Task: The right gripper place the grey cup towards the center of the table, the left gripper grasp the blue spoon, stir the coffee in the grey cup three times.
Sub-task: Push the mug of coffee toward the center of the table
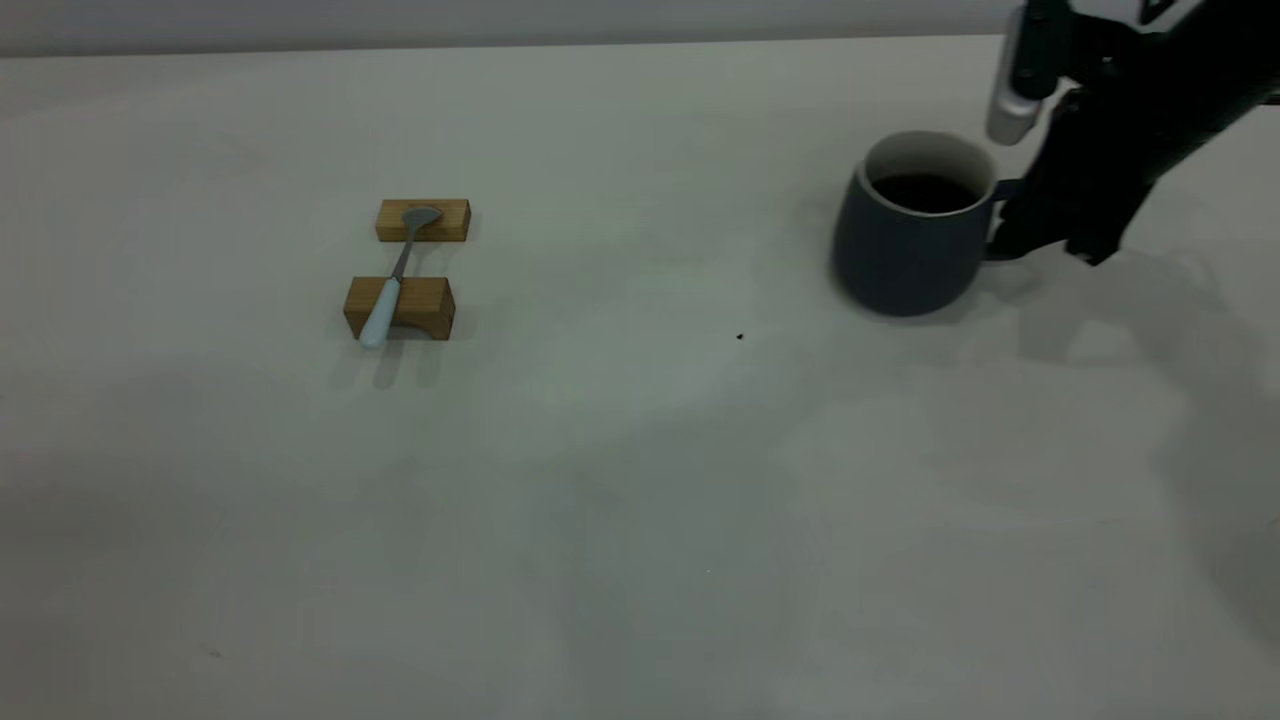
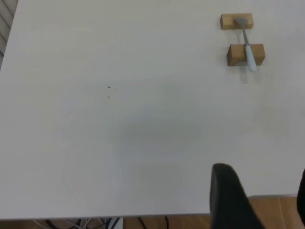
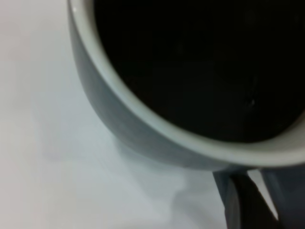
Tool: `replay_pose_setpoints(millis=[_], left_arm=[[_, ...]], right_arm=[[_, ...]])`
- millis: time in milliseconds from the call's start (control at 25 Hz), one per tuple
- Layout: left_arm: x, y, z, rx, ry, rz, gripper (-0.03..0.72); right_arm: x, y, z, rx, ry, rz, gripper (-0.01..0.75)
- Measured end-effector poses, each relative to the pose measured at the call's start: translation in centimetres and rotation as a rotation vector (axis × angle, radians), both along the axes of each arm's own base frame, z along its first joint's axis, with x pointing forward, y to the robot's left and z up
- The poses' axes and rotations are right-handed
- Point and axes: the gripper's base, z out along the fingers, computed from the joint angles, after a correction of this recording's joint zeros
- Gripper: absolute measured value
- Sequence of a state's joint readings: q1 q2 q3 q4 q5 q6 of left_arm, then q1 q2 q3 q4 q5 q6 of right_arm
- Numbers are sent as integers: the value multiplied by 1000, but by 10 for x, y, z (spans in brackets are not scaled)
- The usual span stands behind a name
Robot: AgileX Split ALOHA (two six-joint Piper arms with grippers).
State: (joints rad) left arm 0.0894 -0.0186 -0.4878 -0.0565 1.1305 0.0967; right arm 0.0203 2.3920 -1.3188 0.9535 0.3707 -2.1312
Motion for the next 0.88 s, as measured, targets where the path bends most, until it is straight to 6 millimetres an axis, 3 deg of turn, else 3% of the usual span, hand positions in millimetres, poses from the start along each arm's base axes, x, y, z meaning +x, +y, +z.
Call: replay_pose_setpoints(millis=[560, 880], left_arm=[[0, 0, 0, 0, 0, 0, 423], [0, 0, 0, 0, 0, 0, 423]], right_arm=[[5, 107, -7, 87, -31, 125, 182], [1, 136, -10, 100, -38, 173, 180]])
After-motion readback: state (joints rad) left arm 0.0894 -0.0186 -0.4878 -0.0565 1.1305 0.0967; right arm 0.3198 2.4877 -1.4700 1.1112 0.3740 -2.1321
